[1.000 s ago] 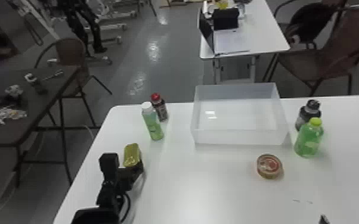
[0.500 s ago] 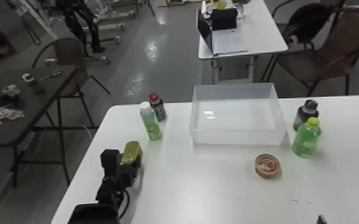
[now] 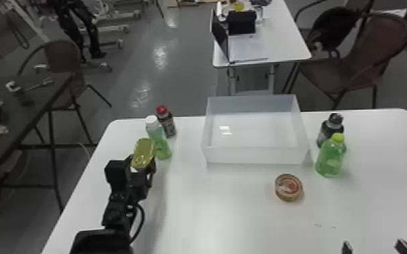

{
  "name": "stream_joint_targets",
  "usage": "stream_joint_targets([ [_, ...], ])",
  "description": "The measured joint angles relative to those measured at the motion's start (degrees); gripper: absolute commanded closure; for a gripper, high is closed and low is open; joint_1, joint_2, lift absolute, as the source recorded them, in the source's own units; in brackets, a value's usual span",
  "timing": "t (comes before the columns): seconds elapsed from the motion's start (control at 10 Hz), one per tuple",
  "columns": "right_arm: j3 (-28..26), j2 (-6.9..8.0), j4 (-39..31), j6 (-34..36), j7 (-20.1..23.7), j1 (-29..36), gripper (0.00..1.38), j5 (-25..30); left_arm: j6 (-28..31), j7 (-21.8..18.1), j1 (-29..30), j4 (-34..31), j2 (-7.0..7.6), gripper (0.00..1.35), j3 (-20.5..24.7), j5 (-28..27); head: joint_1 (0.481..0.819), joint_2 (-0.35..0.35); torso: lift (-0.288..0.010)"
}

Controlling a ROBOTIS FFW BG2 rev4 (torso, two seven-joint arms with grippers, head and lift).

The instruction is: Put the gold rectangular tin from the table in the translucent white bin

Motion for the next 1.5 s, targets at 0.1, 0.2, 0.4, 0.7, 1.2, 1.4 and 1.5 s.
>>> stream_joint_targets([
  [0.1,0.00,0.00,0.09,0.00,0.00,-0.08,0.11,-0.07,-0.12,0.12,1.72,-4.80,-0.48,0.93,-0.06,-0.74,0.695,0.172,-0.029],
  [0.2,0.00,0.00,0.14,0.00,0.00,-0.17,0.11,-0.09,0.15,0.30,3.43,-9.40,-0.59,0.93,-0.43,-1.15,0.695,0.170,-0.029],
  [0.4,0.00,-0.04,0.20,0.00,0.00,-0.18,0.11,-0.18,0.68,0.32,5.34,-15.02,-0.63,0.93,-3.43,0.68,0.695,0.150,-0.029],
  [0.7,0.06,-0.65,0.55,0.00,0.00,-0.71,0.11,-0.55,2.89,0.06,1.47,-16.18,0.84,0.93,-14.81,6.34,0.695,0.030,-0.029],
  [1.2,0.18,-0.71,1.66,0.29,0.63,-2.12,0.11,-0.52,7.42,-15.62,-14.62,-1.75,0.53,0.93,-18.96,3.03,0.695,-0.090,-0.029],
  [1.4,0.18,-0.71,2.13,0.43,0.90,-2.60,0.11,-0.45,6.62,-17.32,-21.41,9.95,-0.14,0.93,-20.17,0.09,0.695,-0.106,-0.029],
  [1.5,0.18,-0.70,2.38,0.44,0.96,-2.81,0.11,-0.45,6.61,-17.29,-24.21,14.84,-0.38,0.93,-20.72,-1.87,0.695,-0.112,-0.029],
])
